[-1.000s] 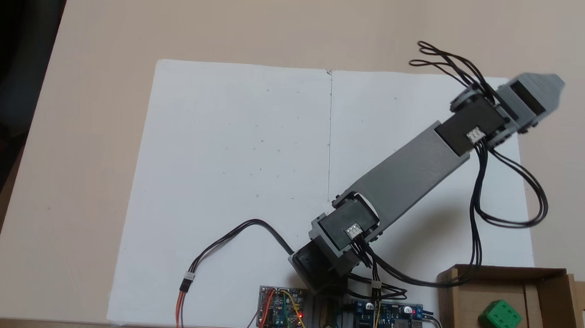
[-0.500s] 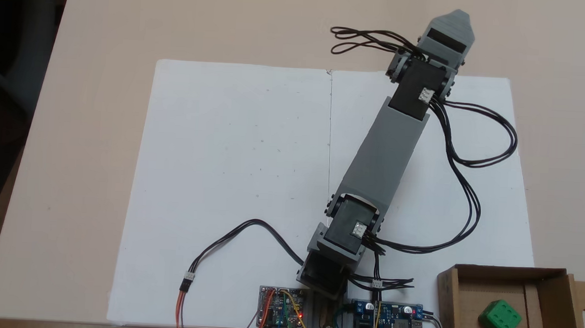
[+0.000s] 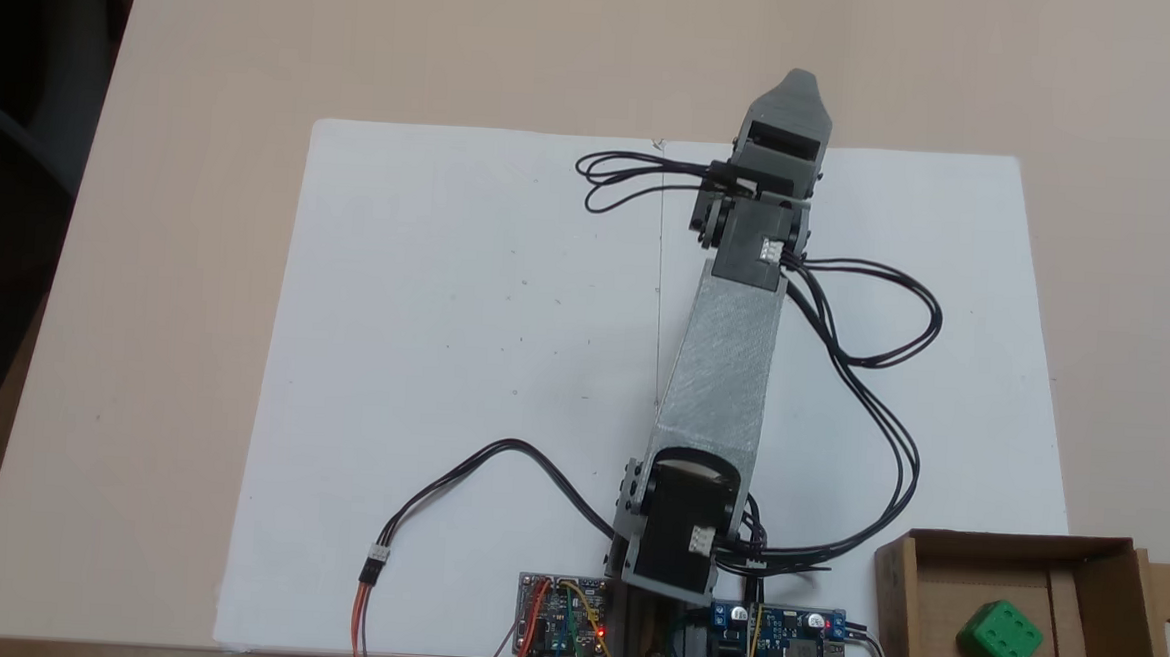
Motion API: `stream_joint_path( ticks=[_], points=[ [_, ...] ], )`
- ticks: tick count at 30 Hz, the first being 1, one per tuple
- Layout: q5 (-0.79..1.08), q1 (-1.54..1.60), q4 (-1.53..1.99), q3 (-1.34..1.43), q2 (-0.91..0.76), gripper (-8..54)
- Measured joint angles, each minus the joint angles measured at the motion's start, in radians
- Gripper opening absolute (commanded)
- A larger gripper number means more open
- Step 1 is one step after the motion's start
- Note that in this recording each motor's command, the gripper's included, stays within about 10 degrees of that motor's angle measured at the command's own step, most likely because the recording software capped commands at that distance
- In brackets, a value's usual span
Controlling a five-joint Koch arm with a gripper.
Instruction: Grasp a green dice and put it in the bin.
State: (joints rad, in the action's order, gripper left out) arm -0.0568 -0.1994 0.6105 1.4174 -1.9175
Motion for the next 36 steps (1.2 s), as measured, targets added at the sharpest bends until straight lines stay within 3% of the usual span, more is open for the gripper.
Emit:
stream_joint_path(
  ticks=[15,36],
  points=[
    [0.0,0.156,-0.505,0.396,-0.296,45.2],
    [0.011,0.137,-1.04,0.994,-0.319,46.1]
  ],
)
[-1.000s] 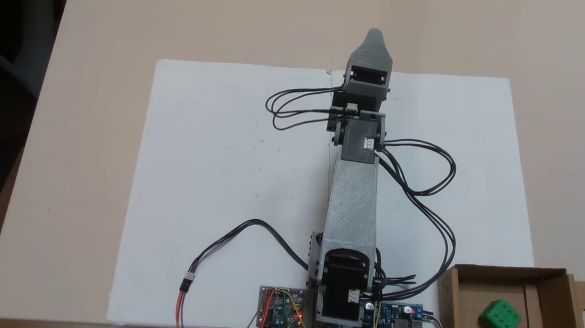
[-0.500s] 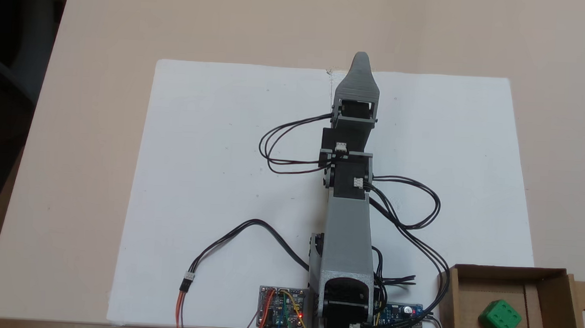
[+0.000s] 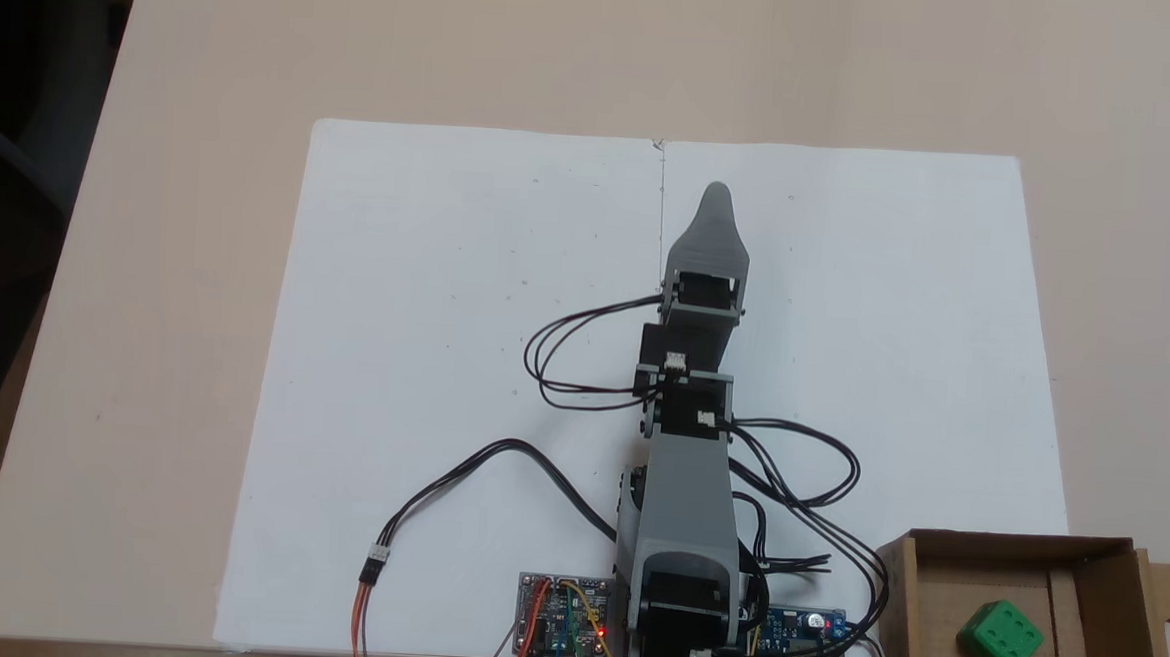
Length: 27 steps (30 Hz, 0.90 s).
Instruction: Grasp a green dice and put it in the bin.
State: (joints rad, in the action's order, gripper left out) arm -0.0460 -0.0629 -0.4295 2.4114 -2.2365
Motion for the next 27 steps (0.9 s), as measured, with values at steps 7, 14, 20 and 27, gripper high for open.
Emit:
stream_joint_path(
  ticks=[7,14,20,27],
  points=[
    [0.002,0.008,-0.17,0.127,-0.006,46.1],
    [0.002,0.021,-0.339,0.17,-0.009,46.1],
    [0.002,0.061,-0.486,0.198,-0.012,46.8],
    [0.002,0.063,-0.657,0.245,-0.02,46.9]
  ],
)
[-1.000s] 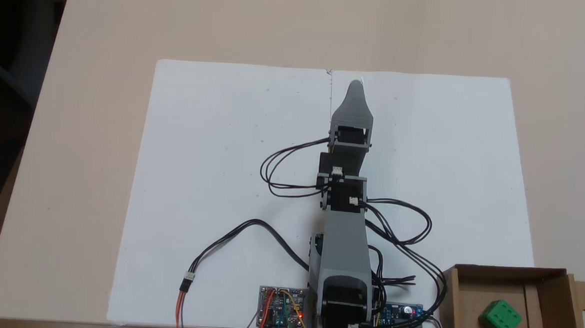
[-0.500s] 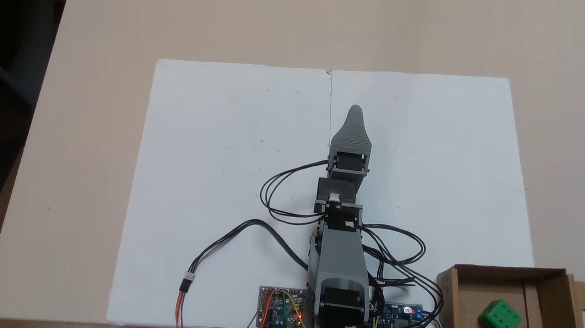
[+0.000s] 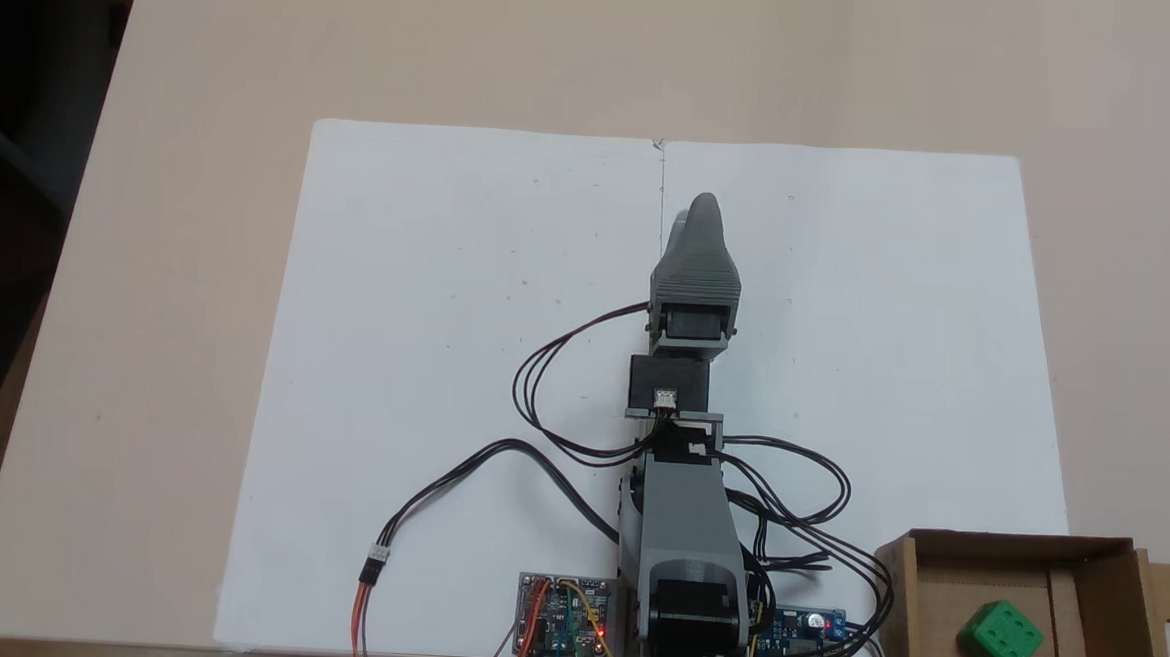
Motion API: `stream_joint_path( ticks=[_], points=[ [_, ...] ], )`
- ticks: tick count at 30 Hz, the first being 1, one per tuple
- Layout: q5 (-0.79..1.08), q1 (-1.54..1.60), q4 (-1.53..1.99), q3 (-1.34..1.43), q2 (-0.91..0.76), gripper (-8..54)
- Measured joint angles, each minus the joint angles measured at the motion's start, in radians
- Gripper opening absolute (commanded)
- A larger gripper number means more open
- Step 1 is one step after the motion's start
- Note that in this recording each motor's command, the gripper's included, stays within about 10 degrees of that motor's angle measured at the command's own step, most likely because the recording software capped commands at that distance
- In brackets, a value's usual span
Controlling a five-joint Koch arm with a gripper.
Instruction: Grasp a green dice and put it in the bin.
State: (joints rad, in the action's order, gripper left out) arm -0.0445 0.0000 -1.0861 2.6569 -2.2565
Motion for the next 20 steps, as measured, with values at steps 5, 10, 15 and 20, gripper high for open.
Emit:
stream_joint_path(
  ticks=[5,10,15,20],
  points=[
    [0.0,0.0,-0.032,0.0,0.0,46.9],
    [0.0,0.0,-0.032,0.0,0.0,46.9],
    [0.0,0.0,-0.032,0.0,0.0,45.4],
    [0.0,0.0,-0.032,0.0,0.0,45.4]
  ],
)
